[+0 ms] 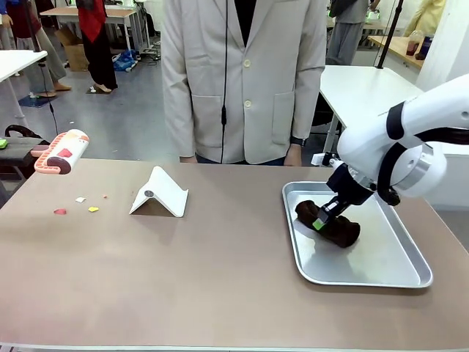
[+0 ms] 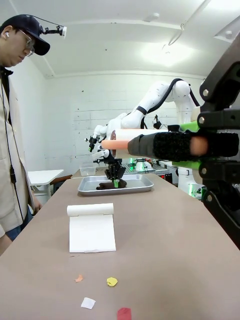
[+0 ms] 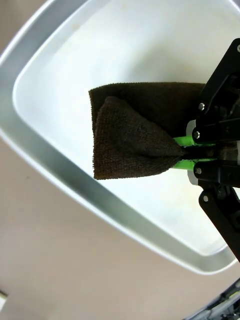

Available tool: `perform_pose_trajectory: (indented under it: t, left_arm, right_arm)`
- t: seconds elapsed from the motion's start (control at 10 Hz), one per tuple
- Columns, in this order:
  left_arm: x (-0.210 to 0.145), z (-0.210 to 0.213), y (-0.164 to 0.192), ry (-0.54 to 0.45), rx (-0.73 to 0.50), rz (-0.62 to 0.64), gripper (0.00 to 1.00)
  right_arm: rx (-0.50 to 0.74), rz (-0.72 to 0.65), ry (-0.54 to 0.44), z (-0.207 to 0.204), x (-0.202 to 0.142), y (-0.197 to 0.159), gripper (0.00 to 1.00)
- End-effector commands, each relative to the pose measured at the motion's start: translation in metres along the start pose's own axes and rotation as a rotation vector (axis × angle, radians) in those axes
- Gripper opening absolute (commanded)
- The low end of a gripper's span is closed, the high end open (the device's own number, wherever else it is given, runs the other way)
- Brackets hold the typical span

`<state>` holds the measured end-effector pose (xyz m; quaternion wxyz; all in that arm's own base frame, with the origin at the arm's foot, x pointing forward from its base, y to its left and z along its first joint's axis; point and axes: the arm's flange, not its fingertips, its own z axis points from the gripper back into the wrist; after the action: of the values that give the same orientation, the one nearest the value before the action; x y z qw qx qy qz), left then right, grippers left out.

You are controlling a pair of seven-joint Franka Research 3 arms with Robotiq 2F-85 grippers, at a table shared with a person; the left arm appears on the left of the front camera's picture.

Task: Clean the surface of the table.
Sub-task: If a person points to the right, clean the right side of the table with your right hand, and if they point to the left, clean the left side with your left hand.

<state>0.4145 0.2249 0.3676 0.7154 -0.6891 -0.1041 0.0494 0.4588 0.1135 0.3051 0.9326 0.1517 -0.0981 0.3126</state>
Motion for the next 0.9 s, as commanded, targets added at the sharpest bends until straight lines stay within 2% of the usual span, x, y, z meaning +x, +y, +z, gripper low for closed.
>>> perform_pose_trajectory:
  t: [0.0,0.4,0.8]
  left_arm:
    - [-0.002,0.001,-0.005,0.01,-0.002,-0.006,0.0]
    - [-0.002,0.001,-0.005,0.01,-0.002,-0.006,0.0]
    - [-0.002,0.001,-0.005,0.01,-0.002,-0.006,0.0]
  right_arm:
    - [-0.063,-0.008,0.064,0.005,-0.027,-0.029,0.11]
    - [-0.109,-0.139,0.04,0.018,-0.047,-0.067,0.11]
    - [-0.081,-0.367,-0.111,0.035,-0.054,-0.085,0.11]
